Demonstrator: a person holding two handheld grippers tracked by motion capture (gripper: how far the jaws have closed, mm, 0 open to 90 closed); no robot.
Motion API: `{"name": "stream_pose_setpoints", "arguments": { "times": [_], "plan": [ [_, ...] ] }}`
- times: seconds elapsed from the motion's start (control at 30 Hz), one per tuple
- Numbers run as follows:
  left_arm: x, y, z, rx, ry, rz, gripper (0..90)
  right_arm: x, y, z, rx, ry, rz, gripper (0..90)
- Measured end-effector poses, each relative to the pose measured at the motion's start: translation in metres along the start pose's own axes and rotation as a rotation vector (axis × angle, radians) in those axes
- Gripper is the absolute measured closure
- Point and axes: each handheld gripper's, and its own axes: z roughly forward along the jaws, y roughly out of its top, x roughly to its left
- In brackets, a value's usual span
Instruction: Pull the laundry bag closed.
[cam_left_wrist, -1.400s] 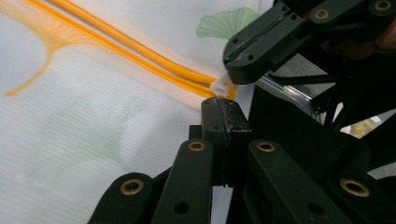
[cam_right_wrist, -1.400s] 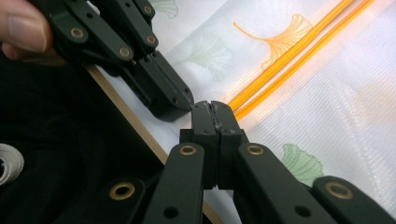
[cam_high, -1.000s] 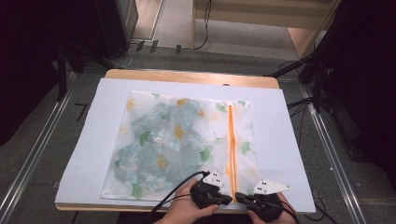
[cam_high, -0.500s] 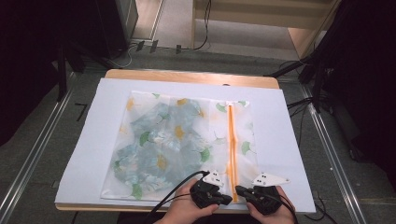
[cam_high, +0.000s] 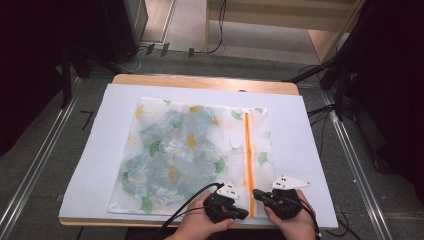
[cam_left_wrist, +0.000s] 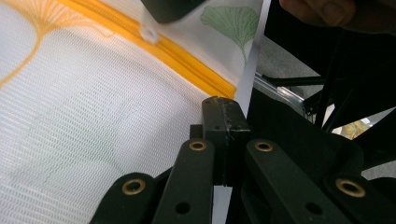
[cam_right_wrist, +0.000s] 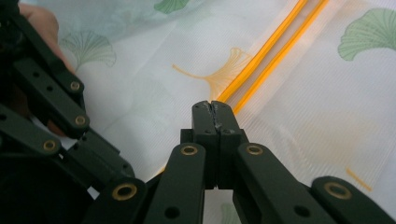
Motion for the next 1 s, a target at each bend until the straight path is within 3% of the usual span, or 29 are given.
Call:
{"name": "stream_pose_setpoints", "arguments": {
  "times": [1.0],
  "plan": [
    [0.001, 0.0, 0.0, 0.004, 0.0, 0.0, 90.0, -0.025, 0.044, 0.022, -0.016, -0.06, -0.034, 90.0]
  ]
}}
